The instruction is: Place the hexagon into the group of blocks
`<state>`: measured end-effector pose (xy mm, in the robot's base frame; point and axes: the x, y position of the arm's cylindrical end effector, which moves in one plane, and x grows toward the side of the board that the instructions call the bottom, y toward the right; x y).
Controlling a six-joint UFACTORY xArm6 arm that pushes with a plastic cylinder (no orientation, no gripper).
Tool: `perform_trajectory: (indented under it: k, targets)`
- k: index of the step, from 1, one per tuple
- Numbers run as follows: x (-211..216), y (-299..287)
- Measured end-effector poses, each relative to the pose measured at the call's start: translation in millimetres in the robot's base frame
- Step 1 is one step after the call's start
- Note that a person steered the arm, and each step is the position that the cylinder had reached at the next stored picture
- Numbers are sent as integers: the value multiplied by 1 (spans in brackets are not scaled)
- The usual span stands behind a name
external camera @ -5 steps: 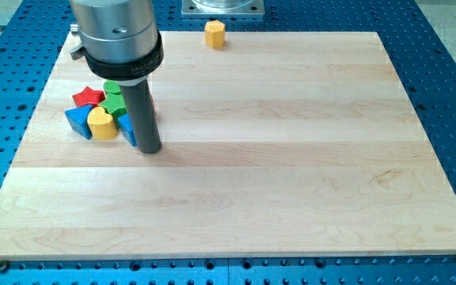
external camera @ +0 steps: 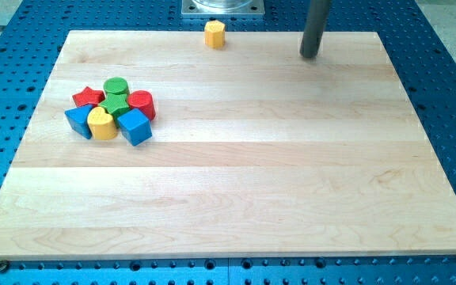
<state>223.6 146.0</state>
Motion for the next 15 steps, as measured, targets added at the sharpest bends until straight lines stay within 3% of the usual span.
perform_trajectory:
  k: [1, 4, 5, 6, 7, 8, 9, 11, 12, 15]
  targets:
    - [-30, -44]
    - [-28, -195]
    - [-8, -258]
    - [-32, -261]
    - [0, -308]
    - [62, -290]
    - [84, -284]
    - [79, -280]
    - [98, -311]
    - [84, -235]
